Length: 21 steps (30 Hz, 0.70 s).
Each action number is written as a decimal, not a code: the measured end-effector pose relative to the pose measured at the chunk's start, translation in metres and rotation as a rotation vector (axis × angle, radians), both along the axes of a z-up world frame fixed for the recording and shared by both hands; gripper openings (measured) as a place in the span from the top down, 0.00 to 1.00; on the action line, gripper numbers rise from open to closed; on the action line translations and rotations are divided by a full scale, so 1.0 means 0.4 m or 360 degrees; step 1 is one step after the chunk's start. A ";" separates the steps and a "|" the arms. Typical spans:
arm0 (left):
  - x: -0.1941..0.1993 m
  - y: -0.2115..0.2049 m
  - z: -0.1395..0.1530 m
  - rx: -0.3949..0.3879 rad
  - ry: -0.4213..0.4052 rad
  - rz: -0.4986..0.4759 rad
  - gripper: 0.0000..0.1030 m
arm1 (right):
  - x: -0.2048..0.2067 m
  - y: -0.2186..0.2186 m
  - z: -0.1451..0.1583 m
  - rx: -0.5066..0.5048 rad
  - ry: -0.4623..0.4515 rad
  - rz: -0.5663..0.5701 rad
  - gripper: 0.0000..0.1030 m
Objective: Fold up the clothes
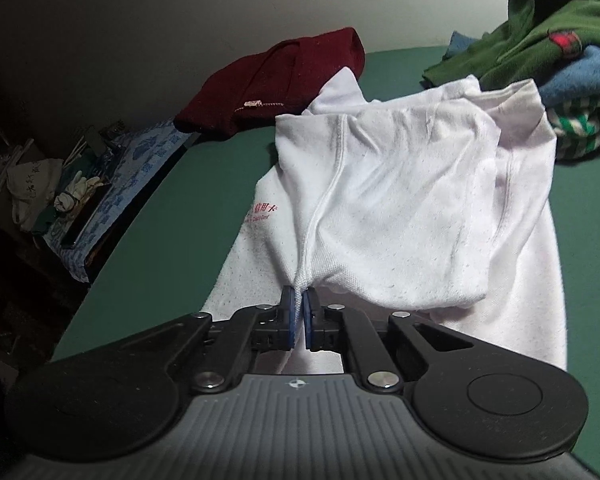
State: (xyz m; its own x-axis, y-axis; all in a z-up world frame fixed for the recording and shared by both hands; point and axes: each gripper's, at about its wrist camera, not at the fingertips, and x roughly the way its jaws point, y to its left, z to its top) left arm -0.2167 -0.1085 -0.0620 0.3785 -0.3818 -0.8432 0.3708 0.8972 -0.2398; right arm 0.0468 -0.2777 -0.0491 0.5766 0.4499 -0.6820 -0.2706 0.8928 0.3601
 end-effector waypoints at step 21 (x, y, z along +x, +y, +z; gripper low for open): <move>0.003 -0.039 -0.032 -0.0018 0.0080 -0.0171 1.00 | 0.009 -0.010 -0.068 -0.0044 -0.0021 -0.0067 0.96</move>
